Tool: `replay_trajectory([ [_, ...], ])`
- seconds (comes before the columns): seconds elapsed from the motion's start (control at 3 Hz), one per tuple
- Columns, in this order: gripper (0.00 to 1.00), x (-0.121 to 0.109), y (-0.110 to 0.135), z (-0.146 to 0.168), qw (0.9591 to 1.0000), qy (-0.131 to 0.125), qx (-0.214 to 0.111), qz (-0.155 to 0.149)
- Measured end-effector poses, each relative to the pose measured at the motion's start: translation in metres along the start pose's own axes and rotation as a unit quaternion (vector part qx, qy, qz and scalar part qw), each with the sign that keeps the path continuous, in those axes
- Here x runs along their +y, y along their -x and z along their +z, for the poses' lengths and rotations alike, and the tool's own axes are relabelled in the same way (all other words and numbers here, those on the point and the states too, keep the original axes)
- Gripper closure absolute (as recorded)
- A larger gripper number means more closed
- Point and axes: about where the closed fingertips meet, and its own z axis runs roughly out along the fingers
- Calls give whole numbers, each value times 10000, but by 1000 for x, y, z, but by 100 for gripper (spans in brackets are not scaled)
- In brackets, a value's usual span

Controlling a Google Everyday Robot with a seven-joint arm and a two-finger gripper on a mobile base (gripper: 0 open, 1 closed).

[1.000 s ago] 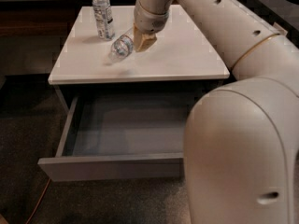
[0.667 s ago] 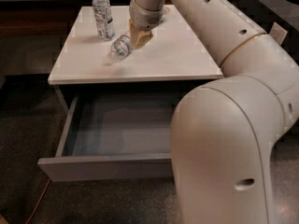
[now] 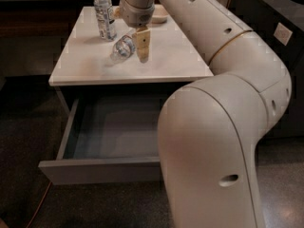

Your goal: Place water bottle into top drawer

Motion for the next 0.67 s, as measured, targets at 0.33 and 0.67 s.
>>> replay_trajectory([
  [0.33,0,-11,7,16,9991,132,146,-385],
  [0.67,0,-17,3,36,9972,389,286,-567],
])
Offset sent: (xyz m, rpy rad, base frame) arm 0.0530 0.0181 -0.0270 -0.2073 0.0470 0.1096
